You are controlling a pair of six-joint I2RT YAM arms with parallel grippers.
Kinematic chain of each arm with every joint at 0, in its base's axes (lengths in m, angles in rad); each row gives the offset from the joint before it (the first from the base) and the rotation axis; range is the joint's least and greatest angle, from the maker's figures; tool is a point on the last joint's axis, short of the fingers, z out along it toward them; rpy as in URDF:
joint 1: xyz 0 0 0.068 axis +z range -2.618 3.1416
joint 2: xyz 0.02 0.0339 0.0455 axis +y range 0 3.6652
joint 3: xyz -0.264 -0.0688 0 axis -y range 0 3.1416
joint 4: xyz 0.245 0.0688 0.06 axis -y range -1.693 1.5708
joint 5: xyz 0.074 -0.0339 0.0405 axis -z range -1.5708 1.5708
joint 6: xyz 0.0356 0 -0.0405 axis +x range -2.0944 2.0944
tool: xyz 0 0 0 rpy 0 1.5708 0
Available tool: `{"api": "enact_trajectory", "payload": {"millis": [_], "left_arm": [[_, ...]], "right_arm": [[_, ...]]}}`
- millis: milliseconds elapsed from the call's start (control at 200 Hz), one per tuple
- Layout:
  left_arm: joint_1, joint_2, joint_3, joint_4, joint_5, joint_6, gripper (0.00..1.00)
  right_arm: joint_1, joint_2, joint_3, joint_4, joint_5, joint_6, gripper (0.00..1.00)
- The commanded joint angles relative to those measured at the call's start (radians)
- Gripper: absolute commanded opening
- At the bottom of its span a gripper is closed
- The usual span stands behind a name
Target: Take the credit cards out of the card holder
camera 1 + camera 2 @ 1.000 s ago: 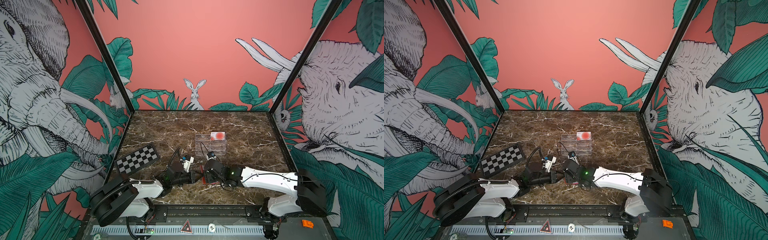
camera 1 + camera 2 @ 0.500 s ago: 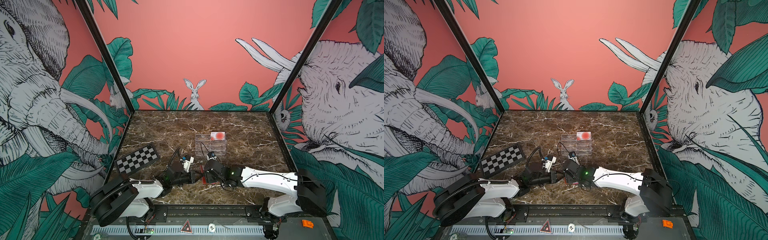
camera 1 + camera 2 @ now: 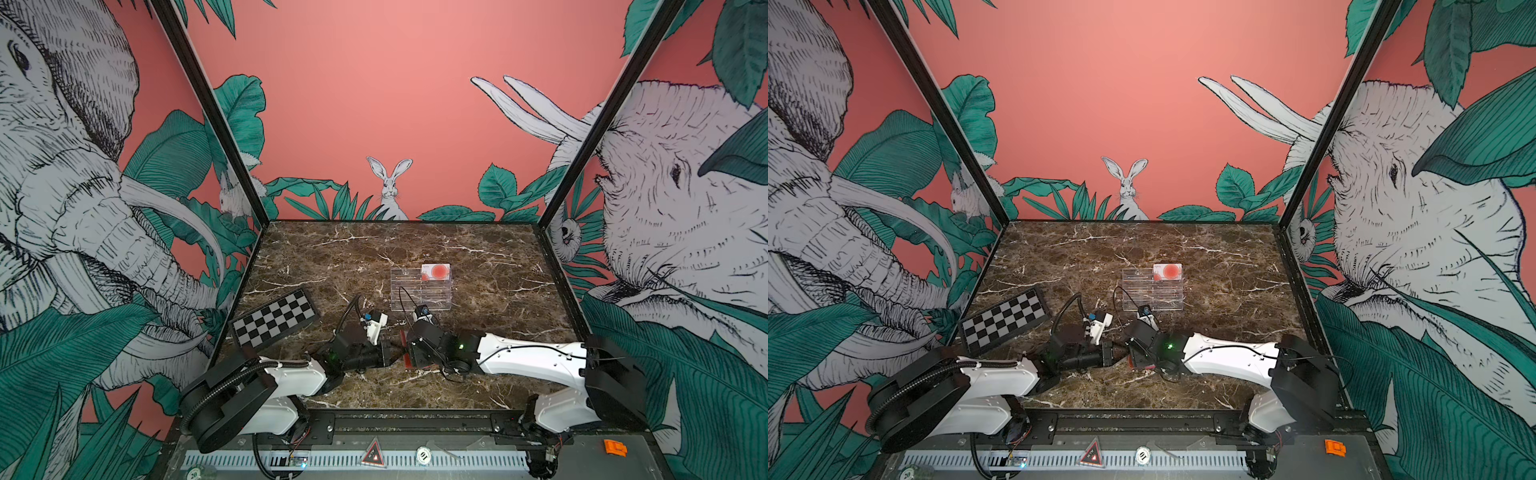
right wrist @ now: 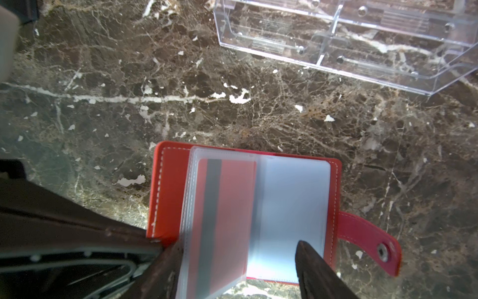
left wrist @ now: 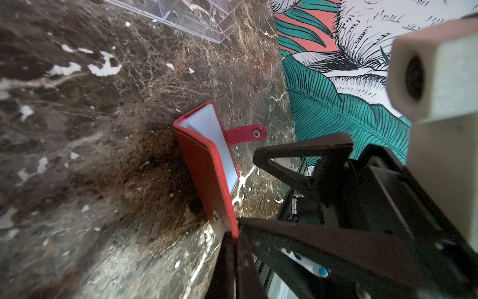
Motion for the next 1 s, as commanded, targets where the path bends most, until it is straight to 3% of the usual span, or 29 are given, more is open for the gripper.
{"api": "enact_trajectory", "payload": {"millis": [0, 305, 515, 810, 995], "left_arm": [[-0.004, -0.014, -0.001, 0.045, 0.005, 0.014, 0.00], [-0.004, -0.014, -0.006, 0.033, 0.002, 0.021, 0.00], [-0.004, -0.006, -0.026, 0.028, -0.012, 0.028, 0.00], [-0.003, 0.049, -0.029, 0.011, -0.027, 0.051, 0.00], [-0.003, 0.093, -0.017, -0.028, -0.033, 0.075, 0.00]], "right_arm": [[-0.004, 0.024, 0.007, -0.007, 0.013, 0.012, 0.69], [-0.005, 0.003, 0.006, -0.054, 0.077, 0.024, 0.68], [-0.028, -0.021, -0.035, 0.001, 0.034, 0.014, 0.68], [-0.055, -0.041, -0.082, 0.029, -0.001, 0.015, 0.78], [-0.079, -0.130, -0.143, 0.047, -0.021, 0.017, 0.82]]}}
